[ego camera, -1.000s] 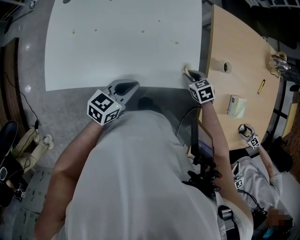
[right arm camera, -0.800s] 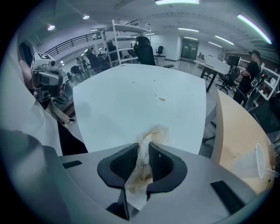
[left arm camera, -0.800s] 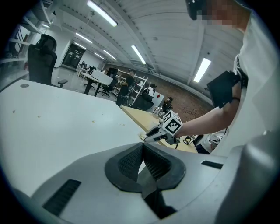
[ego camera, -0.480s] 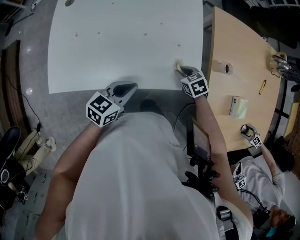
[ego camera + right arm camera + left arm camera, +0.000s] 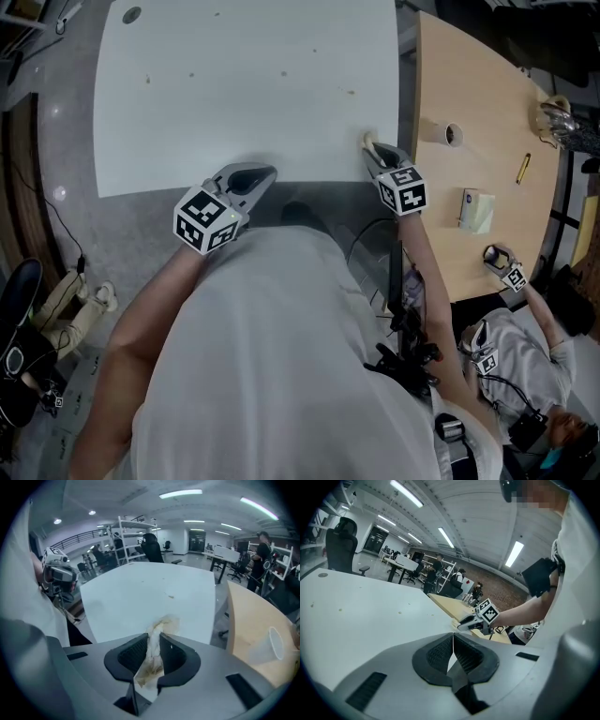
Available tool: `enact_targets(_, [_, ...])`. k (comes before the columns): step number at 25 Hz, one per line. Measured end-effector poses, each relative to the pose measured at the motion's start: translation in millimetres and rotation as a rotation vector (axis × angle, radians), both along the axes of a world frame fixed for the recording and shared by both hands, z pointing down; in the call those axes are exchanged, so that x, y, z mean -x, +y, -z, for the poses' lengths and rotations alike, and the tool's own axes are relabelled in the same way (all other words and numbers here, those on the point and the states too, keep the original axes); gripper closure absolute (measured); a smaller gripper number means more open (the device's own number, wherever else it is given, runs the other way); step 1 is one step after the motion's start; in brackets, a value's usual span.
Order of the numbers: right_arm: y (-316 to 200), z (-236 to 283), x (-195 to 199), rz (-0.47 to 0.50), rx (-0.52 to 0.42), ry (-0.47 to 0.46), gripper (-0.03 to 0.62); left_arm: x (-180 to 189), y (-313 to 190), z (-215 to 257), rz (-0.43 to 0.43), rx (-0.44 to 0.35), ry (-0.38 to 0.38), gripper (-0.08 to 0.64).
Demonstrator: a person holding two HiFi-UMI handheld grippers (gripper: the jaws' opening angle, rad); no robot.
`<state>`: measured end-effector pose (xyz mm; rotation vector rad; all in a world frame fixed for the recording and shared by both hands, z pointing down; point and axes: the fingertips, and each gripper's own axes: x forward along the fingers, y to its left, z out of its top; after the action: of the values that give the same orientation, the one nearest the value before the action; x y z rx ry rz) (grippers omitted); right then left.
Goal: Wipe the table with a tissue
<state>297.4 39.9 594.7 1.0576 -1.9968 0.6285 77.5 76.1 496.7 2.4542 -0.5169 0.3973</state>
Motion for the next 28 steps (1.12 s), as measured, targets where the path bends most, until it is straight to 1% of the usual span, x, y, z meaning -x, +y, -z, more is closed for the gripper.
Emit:
enact_targets(2, [8.6,-8.2,-24.5,-0.048,0.031,0.039,0.514,-0.9,0.7,-0.8,-0.004,0.003,0.000,0.552])
enact_targets(5, [19.1,-19.6,-33.0,-0.076,0.064,0.087,0.514,-1.3,2.8,-0.3,-0.009,0.006,0.003,0.552])
enact_targets(8, [22.0,-21.3,-22.3,-0.075,0.049,0.108,0.514,2.2,4.1,0.7,-0.019,0.006,0.004,0.552])
enact_targets(10, [30.2,-21.2,-9.3,-0.048,0.052,0.099,0.514,8.0,4.4,0.6,-0.021,0.007,0.003,0.552])
enact_targets(13, [49.9,-21.8,8.0,0.001,0.064,0.120,0.514,19.3,1.6,0.7,-0.019,0.003,0.006,0.552])
enact_targets(16, [68.7,-22.5,33.7,0.023,0.074,0.115,0.514,32.0,-2.1,-0.2,-0.021,-0.004,0.008,0.552])
enact_targets(18, [72.6,-23.1,55.3,0.021,0.069,0.106,0.514,40.4,-4.3,-0.3,-0.024,-0.007,0.010,0.552])
enact_targets(21, [63.6,-23.7,90.8,0.018,0.055,0.106,0.514,52.3,-5.9,2.6,-0.041,-0.013,0.016,0.552])
enact_targets(25, [52.2,-25.3,139.3,0.061,0.045,0.120,0.514,69.9,-4.1,4.5,-0.071,-0.028,0.013,0.552])
enact_targets(28, [49.7,-24.9,170.8,0.102,0.050,0.067,0.514,84.4,-5.8,4.8,-0.080,-0.043,0.007,0.552])
